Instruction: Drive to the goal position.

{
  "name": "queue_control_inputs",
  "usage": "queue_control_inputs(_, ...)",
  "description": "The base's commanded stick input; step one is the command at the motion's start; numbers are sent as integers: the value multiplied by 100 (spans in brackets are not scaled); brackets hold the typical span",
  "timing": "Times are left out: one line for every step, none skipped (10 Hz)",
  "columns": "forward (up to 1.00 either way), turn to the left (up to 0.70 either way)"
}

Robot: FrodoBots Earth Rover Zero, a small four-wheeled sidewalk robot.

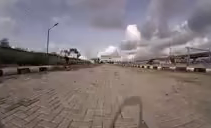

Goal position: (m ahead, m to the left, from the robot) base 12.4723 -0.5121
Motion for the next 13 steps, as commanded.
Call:
queue_control_inputs(100, 0)
queue_control_inputs(100, 0)
queue_control_inputs(100, 0)
queue_control_inputs(100, 0)
queue_control_inputs(100, 0)
queue_control_inputs(100, 0)
queue_control_inputs(100, 0)
queue_control_inputs(100, 0)
queue_control_inputs(100, 0)
queue_control_inputs(100, 0)
queue_control_inputs(100, 0)
queue_control_inputs(100, 0)
queue_control_inputs(100, 0)
